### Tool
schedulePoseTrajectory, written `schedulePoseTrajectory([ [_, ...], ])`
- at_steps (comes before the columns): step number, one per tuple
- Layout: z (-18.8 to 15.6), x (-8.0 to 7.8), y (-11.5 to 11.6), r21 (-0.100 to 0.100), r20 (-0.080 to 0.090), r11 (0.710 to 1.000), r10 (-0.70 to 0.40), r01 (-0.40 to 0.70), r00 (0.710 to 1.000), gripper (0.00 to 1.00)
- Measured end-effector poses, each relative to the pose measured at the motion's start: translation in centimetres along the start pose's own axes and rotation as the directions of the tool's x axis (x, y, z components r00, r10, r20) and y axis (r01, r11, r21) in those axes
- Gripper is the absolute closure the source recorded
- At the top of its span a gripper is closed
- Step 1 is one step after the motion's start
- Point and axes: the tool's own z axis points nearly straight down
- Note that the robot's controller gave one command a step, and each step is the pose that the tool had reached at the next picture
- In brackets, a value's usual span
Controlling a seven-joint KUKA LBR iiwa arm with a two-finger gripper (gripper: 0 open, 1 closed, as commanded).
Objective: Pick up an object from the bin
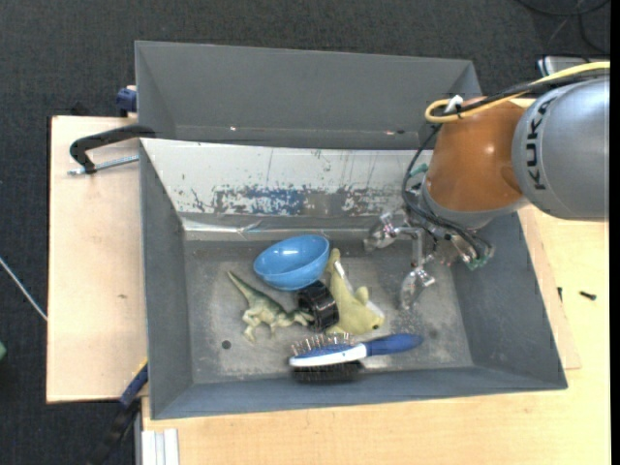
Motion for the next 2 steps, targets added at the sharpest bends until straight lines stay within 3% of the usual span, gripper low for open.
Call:
schedulePoseTrajectory([
  [1,-12.8,0.7,7.4,0.001,0.006,0.971,-0.241,0.241,0.971,0.00],
  [2,-1.0,2.2,14.3,0.021,0.004,0.753,-0.657,0.657,0.754,0.00],
])
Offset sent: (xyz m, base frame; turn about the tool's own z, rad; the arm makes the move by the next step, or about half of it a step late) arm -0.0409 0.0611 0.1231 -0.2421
